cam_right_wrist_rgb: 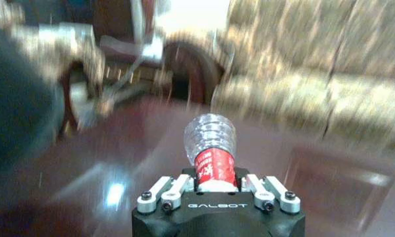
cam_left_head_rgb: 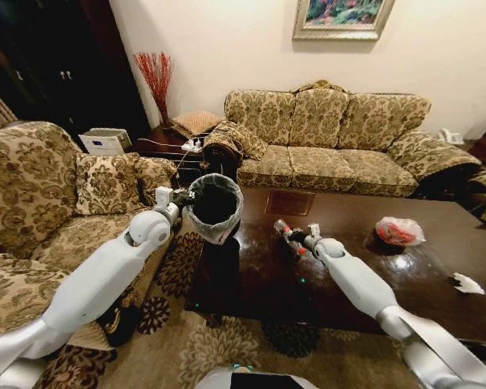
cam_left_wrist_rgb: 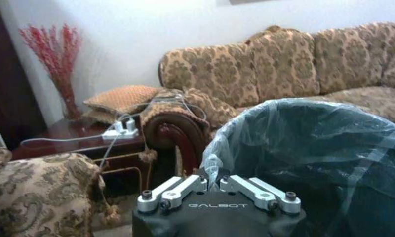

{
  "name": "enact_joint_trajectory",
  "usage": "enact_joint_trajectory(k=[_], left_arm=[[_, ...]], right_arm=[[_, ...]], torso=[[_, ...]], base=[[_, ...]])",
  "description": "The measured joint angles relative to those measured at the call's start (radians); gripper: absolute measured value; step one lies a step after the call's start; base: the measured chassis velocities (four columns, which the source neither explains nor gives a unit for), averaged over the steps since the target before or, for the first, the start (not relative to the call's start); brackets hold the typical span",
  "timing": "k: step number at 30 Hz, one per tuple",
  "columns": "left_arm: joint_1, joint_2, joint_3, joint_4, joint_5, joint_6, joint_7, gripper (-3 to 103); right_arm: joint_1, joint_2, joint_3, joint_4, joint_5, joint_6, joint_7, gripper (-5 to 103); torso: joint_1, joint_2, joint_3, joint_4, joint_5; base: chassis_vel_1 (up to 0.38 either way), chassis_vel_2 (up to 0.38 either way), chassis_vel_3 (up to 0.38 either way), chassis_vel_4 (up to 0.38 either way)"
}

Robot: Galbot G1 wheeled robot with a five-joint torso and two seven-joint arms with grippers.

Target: Move to the front of the table and place the trash on the table into the trash bin.

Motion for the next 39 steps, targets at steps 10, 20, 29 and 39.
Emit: enact_joint_trajectory(k=[10, 20, 29, 39], left_arm=[[-0.125, -0.072, 0.135, 0.069, -0.032, 0.055, 0.029, 4], [-0.249, -0.126, 0.229, 0.071, -0.095, 0.084, -0.003, 4], [-0.218, -0.092, 0.196, 0.016, -0.104, 0.089, -0.005, 4], [-0.196, -0.079, 0.171, -0.027, -0.129, 0.094, -0.003, 4]], right_arm=[[0.248, -0.208, -0.032, 0.488, 0.344, -0.011, 0.15, 21], [0.349, -0.207, -0.193, 0.656, 0.465, 0.009, 0.159, 21], [0.332, -0.177, -0.271, 0.607, 0.377, 0.035, 0.128, 21], [0.334, -0.125, -0.335, 0.587, 0.317, 0.083, 0.19, 63]], torso=[[0.0, 0.0, 0.0, -0.0002, -0.0005], [0.0, 0.0, 0.0, -0.0002, -0.0003], [0.0, 0.0, 0.0, 0.0001, -0.0005], [0.0, 0.0, 0.0, 0.0, -0.0006]], base=[[0.0, 0.0, 0.0, 0.0], [0.0, 0.0, 0.0, 0.0], [0.0, 0.0, 0.0, 0.0], [0.0, 0.0, 0.0, 0.0]])
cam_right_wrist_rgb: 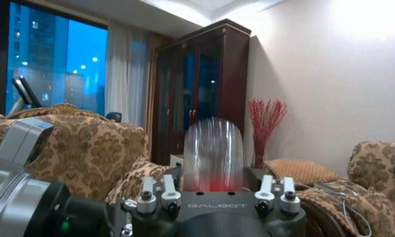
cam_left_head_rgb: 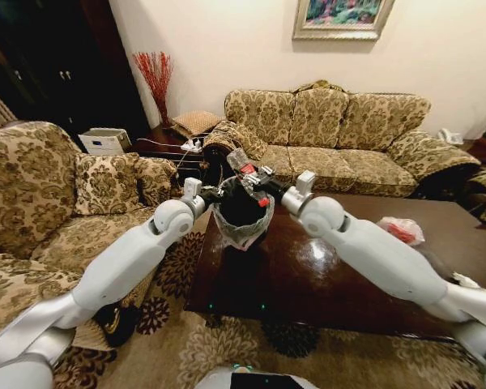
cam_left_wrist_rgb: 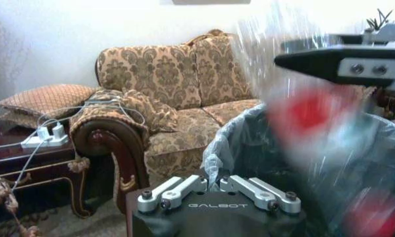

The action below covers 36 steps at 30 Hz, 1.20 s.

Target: Move to the front of the table and place the trash on the table into the trash bin.

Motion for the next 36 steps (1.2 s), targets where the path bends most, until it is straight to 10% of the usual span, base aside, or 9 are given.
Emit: enact_joint_trajectory(k=[11, 17, 22, 36], left_arm=[[0.027, 0.036, -0.03, -0.018, 0.002, -0.006, 0.01, 4], [0.091, 0.069, -0.084, -0.059, 0.026, -0.003, 0.021, 4], [0.171, 0.121, -0.156, -0.111, 0.034, -0.013, -0.009, 4], [0.163, 0.118, -0.154, -0.105, 0.032, -0.022, 0.001, 4]], right_arm=[[-0.156, -0.105, 0.219, 0.142, 0.064, -0.056, 0.124, 99], [-0.361, -0.211, 0.369, 0.195, -0.001, -0.09, 0.219, 100], [-0.49, -0.199, 0.488, 0.155, -0.086, -0.118, 0.23, 100], [-0.885, -0.159, 0.912, 0.176, -0.166, -0.12, 0.244, 100]], torso=[[0.0, 0.0, 0.0, 0.0001, 0.0], [0.0, 0.0, 0.0, -0.0025, -0.0001], [0.0, 0.0, 0.0, 0.0016, 0.0003], [0.0, 0.0, 0.0, -0.0005, 0.0005]], base=[[0.0, 0.0, 0.0, 0.0], [0.0, 0.0, 0.0, 0.0], [0.0, 0.0, 0.0, 0.0], [-0.043, -0.044, -0.038, -0.042]])
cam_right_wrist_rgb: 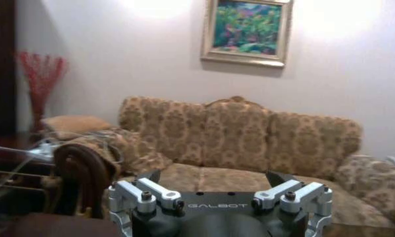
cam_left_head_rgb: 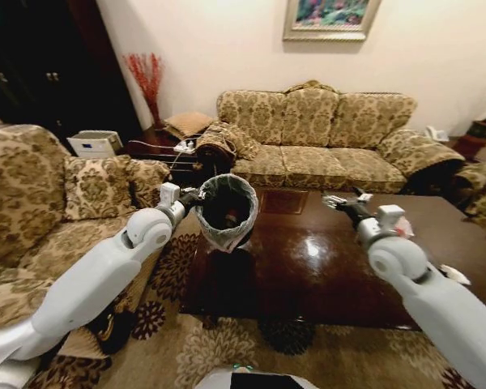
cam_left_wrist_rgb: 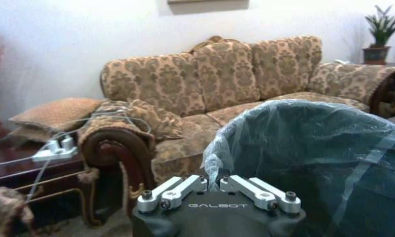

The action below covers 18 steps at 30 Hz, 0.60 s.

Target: Move to the front of the table and place the trash on the table into the trash bin.

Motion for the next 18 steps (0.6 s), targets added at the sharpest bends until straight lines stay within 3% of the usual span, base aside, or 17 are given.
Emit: enact_joint_trajectory(k=[8, 12, 18], left_arm=[[0.002, 0.016, -0.001, 0.005, -0.003, -0.02, 0.001, 4], [0.001, 0.026, -0.003, 0.006, -0.01, -0.041, -0.004, 4], [0.002, 0.029, -0.004, 0.001, -0.017, -0.043, -0.009, 4]], right_arm=[[-0.041, 0.022, 0.036, 0.026, -0.019, -0.042, 0.028, 100], [-0.046, 0.024, 0.038, 0.035, -0.02, -0.058, 0.039, 100], [-0.042, 0.026, 0.029, 0.039, -0.018, -0.064, 0.041, 100]], torso=[[0.0, 0.0, 0.0, 0.0008, -0.0005], [0.0, 0.0, 0.0, -0.0001, -0.0005], [0.0, 0.0, 0.0, 0.0003, -0.0002]], base=[[-0.086, -0.081, -0.083, -0.088], [-0.138, -0.165, -0.064, -0.071], [-0.141, -0.168, 0.038, 0.071]])
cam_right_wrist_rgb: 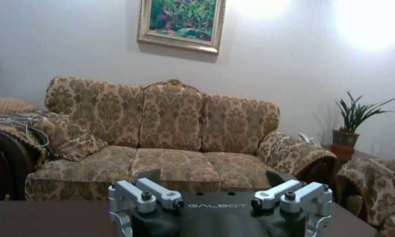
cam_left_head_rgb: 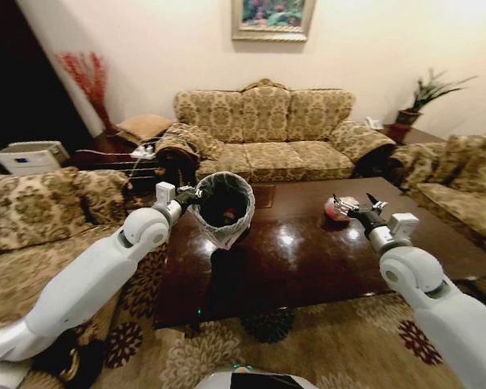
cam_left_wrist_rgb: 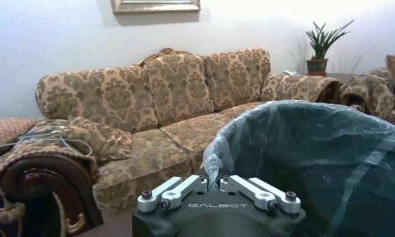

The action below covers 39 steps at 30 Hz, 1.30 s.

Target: Move to the front of the table and place the trash on the table into the trash bin.

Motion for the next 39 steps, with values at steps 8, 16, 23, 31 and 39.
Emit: enact_joint_trajectory(k=[8, 16, 23, 31, 39], left_arm=[[0.002, -0.001, 0.0, -0.016, -0.011, 0.001, -0.018, 4], [0.006, 0.005, -0.001, -0.038, -0.015, 0.019, -0.027, 4], [0.033, 0.014, -0.013, -0.059, -0.015, 0.025, -0.034, 4], [0.038, 0.017, -0.015, -0.062, -0.014, 0.024, -0.033, 4], [0.038, 0.017, -0.015, -0.062, -0.014, 0.024, -0.033, 4]], right_arm=[[-0.002, 0.001, -0.005, 0.004, 0.002, -0.002, 0.001, 100], [-0.003, 0.002, -0.009, 0.006, 0.002, 0.001, -0.003, 100], [-0.024, 0.008, -0.009, 0.012, -0.022, 0.005, -0.042, 100], [-0.03, 0.009, -0.007, 0.015, -0.026, 0.007, -0.05, 100], [-0.03, 0.009, -0.006, 0.015, -0.026, 0.008, -0.05, 100]], torso=[[0.0, 0.0, 0.0, 0.0004, 0.0002], [0.0, 0.0, 0.0, -0.0001, 0.0001], [0.0, 0.0, 0.0, -0.0001, -0.0001], [0.0, 0.0, 0.0, 0.0, -0.0006], [0.0, 0.0, 0.0, 0.0, -0.0004]], base=[[-0.185, -0.208, 0.2, 0.229], [-0.333, -0.315, 0.312, 0.296], [-0.352, -0.339, 0.379, 0.391], [-0.293, -0.289, 0.401, 0.411], [-0.254, -0.287, 0.426, 0.441]])
